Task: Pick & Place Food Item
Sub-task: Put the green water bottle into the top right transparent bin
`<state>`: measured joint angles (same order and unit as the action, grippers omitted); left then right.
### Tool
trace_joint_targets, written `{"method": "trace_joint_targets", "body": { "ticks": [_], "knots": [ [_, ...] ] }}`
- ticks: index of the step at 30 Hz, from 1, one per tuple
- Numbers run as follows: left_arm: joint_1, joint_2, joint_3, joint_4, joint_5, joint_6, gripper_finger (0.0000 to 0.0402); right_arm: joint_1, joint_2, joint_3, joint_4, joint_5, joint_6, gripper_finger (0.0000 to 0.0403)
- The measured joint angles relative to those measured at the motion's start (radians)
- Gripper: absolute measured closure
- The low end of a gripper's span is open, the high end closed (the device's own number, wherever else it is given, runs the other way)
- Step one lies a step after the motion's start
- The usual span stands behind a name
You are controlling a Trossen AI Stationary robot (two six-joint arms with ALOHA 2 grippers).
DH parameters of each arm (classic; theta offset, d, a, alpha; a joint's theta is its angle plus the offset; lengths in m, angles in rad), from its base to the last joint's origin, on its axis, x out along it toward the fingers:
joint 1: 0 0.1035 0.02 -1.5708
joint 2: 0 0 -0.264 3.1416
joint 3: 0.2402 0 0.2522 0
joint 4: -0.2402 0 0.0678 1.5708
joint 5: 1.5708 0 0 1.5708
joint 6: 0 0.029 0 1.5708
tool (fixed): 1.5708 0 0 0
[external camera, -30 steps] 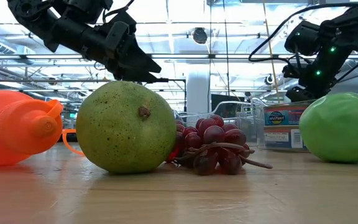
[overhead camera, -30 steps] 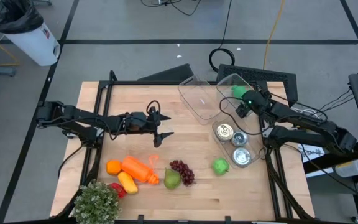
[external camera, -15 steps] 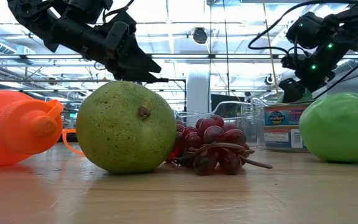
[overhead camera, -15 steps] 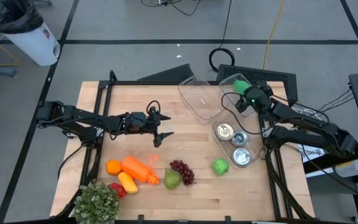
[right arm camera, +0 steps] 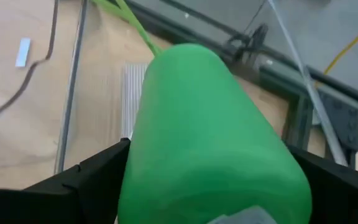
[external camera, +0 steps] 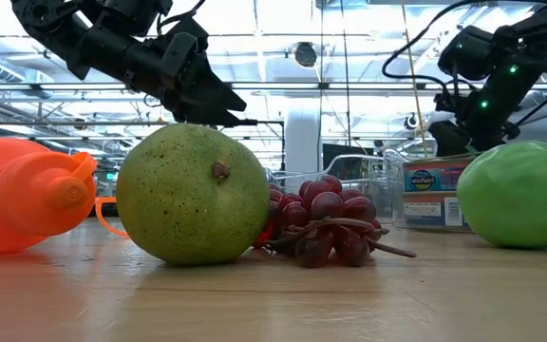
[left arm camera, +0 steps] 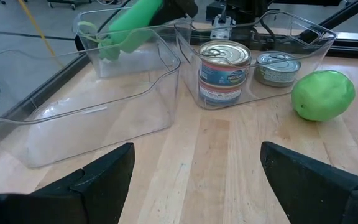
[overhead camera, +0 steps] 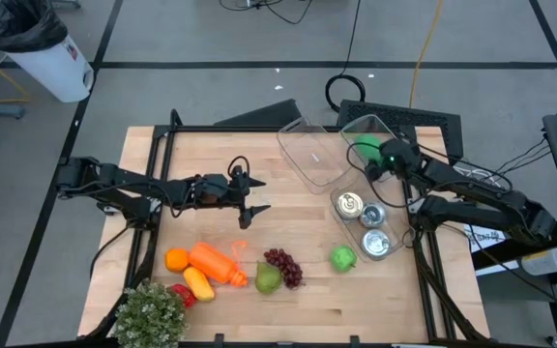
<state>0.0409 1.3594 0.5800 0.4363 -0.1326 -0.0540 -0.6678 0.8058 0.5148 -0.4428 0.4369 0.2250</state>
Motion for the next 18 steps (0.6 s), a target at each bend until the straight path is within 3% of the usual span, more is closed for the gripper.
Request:
{"method": "trace_joint_targets", "body": {
  "ticks": [8, 18],
  "knots": [
    [0.000, 0.000, 0.000, 0.001, 0.000, 0.000, 0.0050, 0.000, -0.001, 0.011, -0.036, -0.025, 0.051, 0.0047],
    [0.000, 0.000, 0.000, 0.001, 0.000, 0.000, 0.0050, -0.026, -0.001, 0.145, -0.205, -0.018, 0.123, 0.0047]
  ]
}}
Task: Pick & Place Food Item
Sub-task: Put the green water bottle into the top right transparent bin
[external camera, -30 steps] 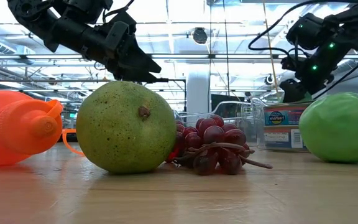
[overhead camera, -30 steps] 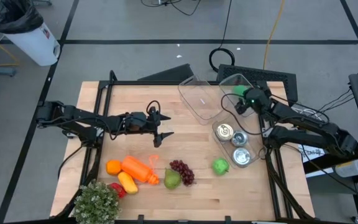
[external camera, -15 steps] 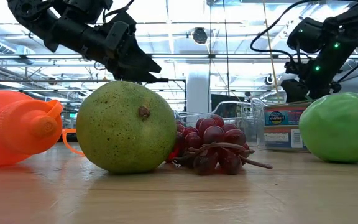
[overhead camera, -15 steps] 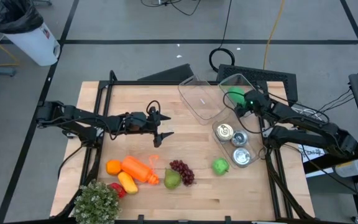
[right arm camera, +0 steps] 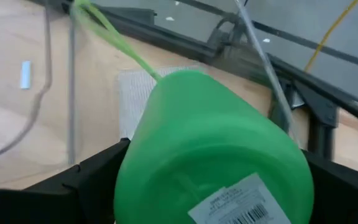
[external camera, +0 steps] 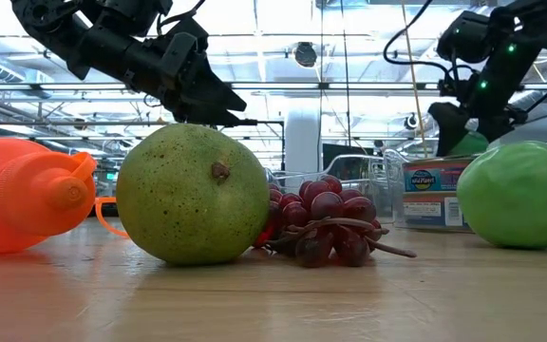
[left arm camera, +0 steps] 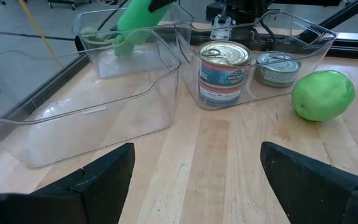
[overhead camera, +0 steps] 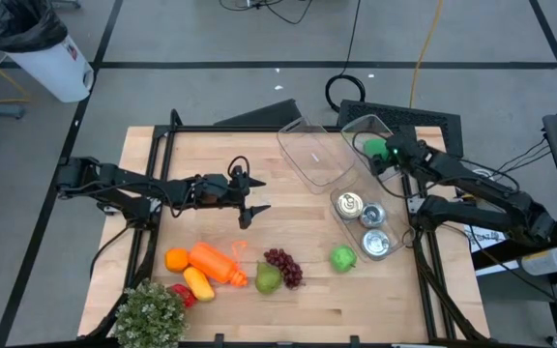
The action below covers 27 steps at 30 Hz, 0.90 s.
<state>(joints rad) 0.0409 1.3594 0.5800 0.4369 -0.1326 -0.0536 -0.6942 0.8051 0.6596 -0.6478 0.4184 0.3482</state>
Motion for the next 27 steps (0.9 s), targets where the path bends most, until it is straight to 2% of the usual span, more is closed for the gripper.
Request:
{"method": "trace_joint_targets", "body": {
  "ticks": [3, 7, 14, 24, 27],
  "knots": [
    [0.000, 0.000, 0.000, 0.000, 0.000, 0.000, 0.0050, -0.001, 0.001, 0.003, -0.007, 0.002, -0.002, 0.0047],
    [0.000, 0.000, 0.000, 0.000, 0.000, 0.000, 0.0050, -0.022, 0.011, 0.003, -0.010, 0.081, -0.015, 0.0047],
    [0.000, 0.000, 0.000, 0.000, 0.000, 0.000, 0.0050, -0.039, 0.013, 0.003, -0.020, 0.024, -0.046, 0.0047],
    [0.000, 0.000, 0.000, 0.000, 0.000, 0.001, 0.0050, -0.038, 0.012, -0.019, 0.099, 0.019, -0.047, 0.0047],
    [0.000, 0.000, 0.000, -0.001, 0.000, -0.002, 0.0050, -0.044, 0.012, -0.024, 0.100, -0.017, -0.043, 0.0047]
  ]
}}
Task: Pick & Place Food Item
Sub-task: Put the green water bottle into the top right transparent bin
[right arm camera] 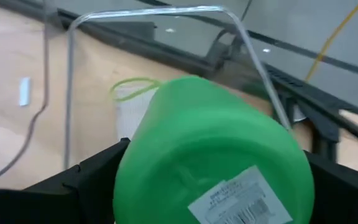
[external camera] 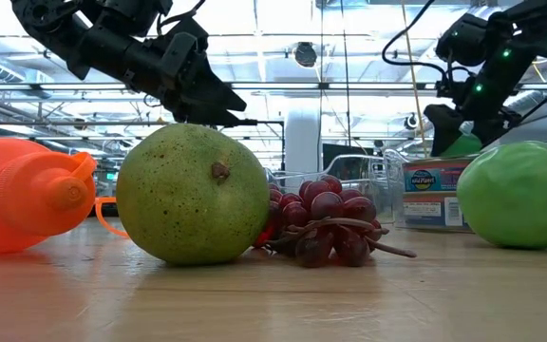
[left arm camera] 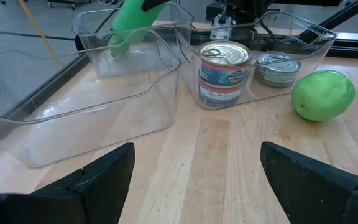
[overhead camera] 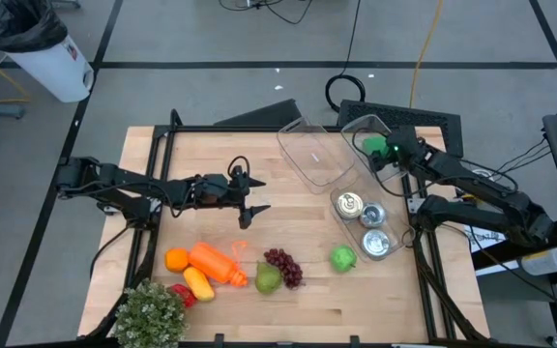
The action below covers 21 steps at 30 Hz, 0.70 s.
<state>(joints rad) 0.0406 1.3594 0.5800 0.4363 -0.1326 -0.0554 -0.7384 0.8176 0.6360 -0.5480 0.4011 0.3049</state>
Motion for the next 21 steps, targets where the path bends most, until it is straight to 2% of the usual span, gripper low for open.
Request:
{"method": "trace_joint_targets", "body": {
  "ticks": [9, 21],
  "knots": [
    [0.000, 0.000, 0.000, -0.024, 0.000, -0.007, 0.0050, -0.001, 0.000, -0.001, 0.015, -0.117, 0.015, 0.0045],
    [0.000, 0.000, 0.000, -0.023, 0.000, -0.006, 0.0050, -0.001, 0.000, -0.001, 0.025, -0.118, -0.004, 0.0046]
  ]
}}
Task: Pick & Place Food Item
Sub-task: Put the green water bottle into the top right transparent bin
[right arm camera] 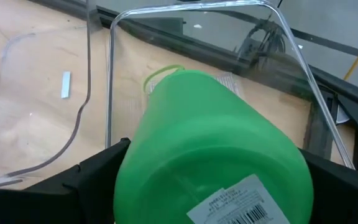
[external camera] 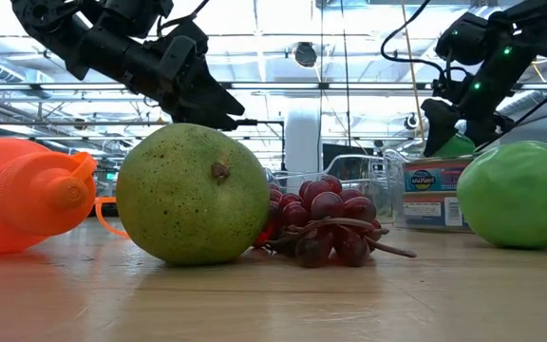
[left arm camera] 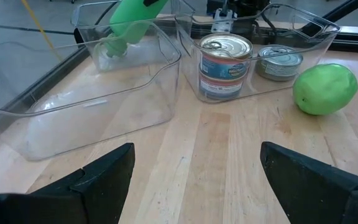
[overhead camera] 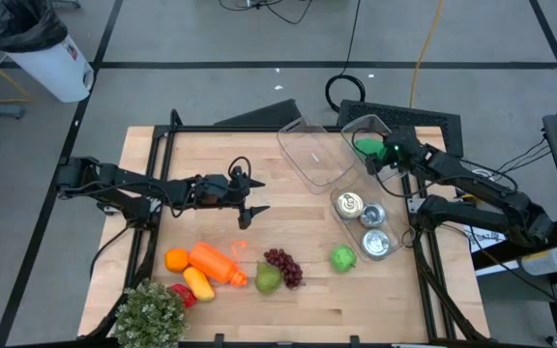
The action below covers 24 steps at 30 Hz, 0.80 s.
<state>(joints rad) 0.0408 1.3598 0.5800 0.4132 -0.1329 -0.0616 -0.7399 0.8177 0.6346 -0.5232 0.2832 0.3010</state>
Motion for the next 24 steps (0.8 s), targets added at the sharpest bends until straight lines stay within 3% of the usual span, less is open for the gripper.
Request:
{"method": "trace_joint_targets", "body": {
  "ticks": [13, 20, 24],
  "knots": [
    [0.000, 0.000, 0.000, 0.001, 0.000, 0.000, 0.0050, 0.010, 0.000, -0.007, 0.123, 0.057, -0.086, 0.0046],
    [0.000, 0.000, 0.000, 0.000, 0.000, 0.001, 0.0050, 0.055, -0.028, -0.151, 0.443, 0.057, -0.201, 0.0046],
    [0.000, 0.000, 0.000, -0.001, 0.000, 0.001, 0.0050, 0.069, -0.059, -0.166, 0.420, 0.058, -0.261, 0.0046]
  ]
}}
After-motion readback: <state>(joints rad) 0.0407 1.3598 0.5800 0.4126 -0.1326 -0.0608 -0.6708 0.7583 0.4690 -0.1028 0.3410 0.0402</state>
